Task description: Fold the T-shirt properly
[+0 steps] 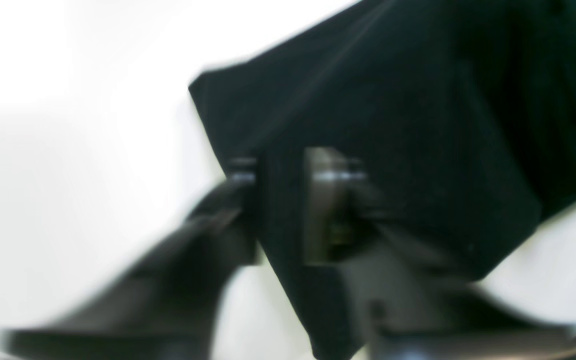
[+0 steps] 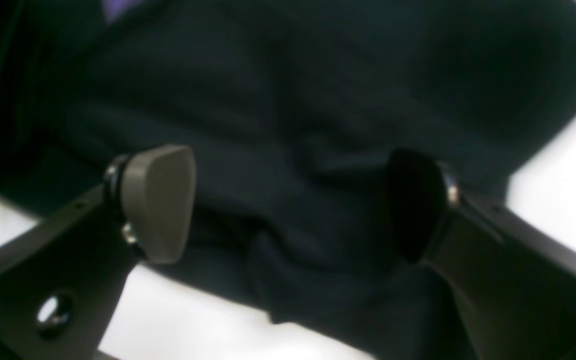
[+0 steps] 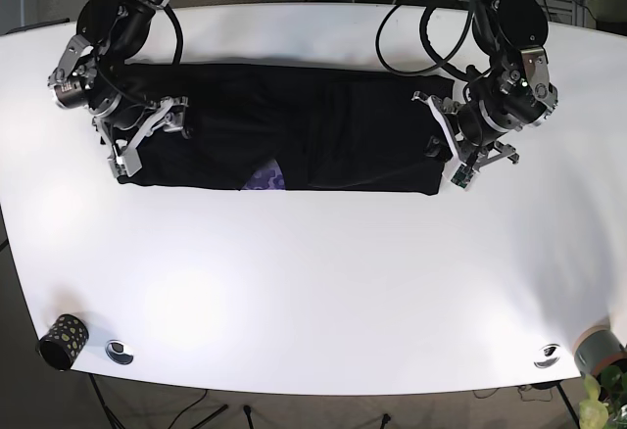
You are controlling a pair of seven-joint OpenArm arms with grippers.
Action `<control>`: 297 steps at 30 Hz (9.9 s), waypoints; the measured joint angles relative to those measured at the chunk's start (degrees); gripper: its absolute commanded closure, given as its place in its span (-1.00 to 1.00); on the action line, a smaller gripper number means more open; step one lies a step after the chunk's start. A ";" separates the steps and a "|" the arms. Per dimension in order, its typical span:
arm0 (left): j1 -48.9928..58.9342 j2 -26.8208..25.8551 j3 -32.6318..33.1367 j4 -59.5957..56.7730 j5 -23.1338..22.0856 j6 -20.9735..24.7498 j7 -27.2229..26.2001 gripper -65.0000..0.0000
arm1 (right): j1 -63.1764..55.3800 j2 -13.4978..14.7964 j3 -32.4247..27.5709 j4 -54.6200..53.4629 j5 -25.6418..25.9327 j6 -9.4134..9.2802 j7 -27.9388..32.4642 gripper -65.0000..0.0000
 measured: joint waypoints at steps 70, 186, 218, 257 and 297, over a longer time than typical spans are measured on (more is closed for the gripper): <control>-8.90 5.44 14.60 -30.64 -2.60 -0.04 -15.50 0.99 | 3.52 0.04 -3.39 5.51 -0.15 -0.02 -2.25 0.98; -9.40 5.42 34.29 -20.79 5.14 0.00 -13.11 0.98 | 17.09 8.52 -23.32 -23.65 -12.63 -0.24 20.33 0.40; -23.06 -8.76 18.64 -14.21 5.11 -0.20 -6.80 0.98 | 4.46 3.50 -30.45 -1.51 -13.46 0.15 16.26 0.40; -9.46 5.68 17.18 -4.70 5.22 23.58 -5.73 0.45 | -7.50 -3.85 -41.07 -0.09 -13.11 0.17 18.53 0.40; -3.78 -11.67 10.49 -28.24 4.35 22.01 -31.54 -0.25 | -7.48 -1.90 -38.07 4.17 -13.44 -0.02 18.51 0.40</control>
